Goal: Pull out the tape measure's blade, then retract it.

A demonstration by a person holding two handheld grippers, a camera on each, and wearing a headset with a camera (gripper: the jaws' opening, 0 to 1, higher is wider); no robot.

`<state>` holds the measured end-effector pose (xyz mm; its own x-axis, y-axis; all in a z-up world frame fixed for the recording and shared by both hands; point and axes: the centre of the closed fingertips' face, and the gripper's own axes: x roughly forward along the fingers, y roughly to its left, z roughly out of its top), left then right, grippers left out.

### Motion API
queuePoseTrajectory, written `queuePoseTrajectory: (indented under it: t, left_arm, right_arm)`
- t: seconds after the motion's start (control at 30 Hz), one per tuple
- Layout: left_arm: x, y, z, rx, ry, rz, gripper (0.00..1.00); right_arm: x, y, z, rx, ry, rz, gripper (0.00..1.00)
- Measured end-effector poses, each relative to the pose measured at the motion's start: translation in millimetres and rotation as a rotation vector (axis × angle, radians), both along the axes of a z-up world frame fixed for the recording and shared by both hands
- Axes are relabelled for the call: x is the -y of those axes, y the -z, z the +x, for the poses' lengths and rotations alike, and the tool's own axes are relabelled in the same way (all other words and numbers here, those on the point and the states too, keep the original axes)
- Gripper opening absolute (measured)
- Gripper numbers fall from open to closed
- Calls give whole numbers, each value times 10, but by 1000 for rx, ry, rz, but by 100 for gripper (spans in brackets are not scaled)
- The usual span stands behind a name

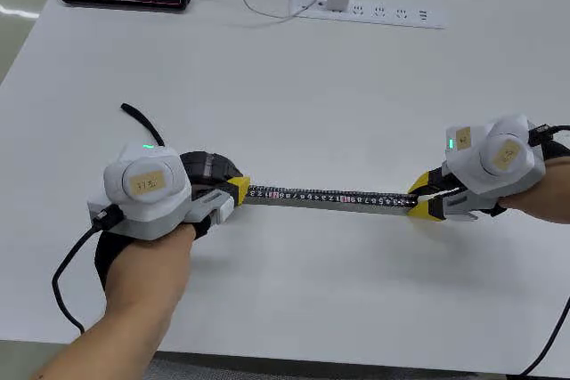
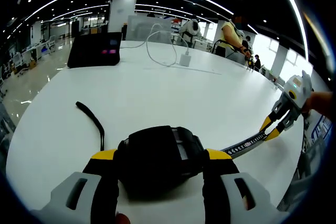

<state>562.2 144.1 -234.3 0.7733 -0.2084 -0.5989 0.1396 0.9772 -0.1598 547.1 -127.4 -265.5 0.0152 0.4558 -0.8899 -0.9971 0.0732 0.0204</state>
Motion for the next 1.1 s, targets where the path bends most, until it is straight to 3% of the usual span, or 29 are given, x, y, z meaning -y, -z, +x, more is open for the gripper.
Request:
queuePoseTrajectory:
  t: [0.77, 1.1]
  left_arm:
    - [9, 27, 4, -20, 4, 7, 58]
    - [8, 27, 16, -22, 4, 3, 58]
  right_arm:
    - [8, 1, 7, 12, -11, -13, 10]
    - [-116, -26, 23, 14, -19, 6, 10]
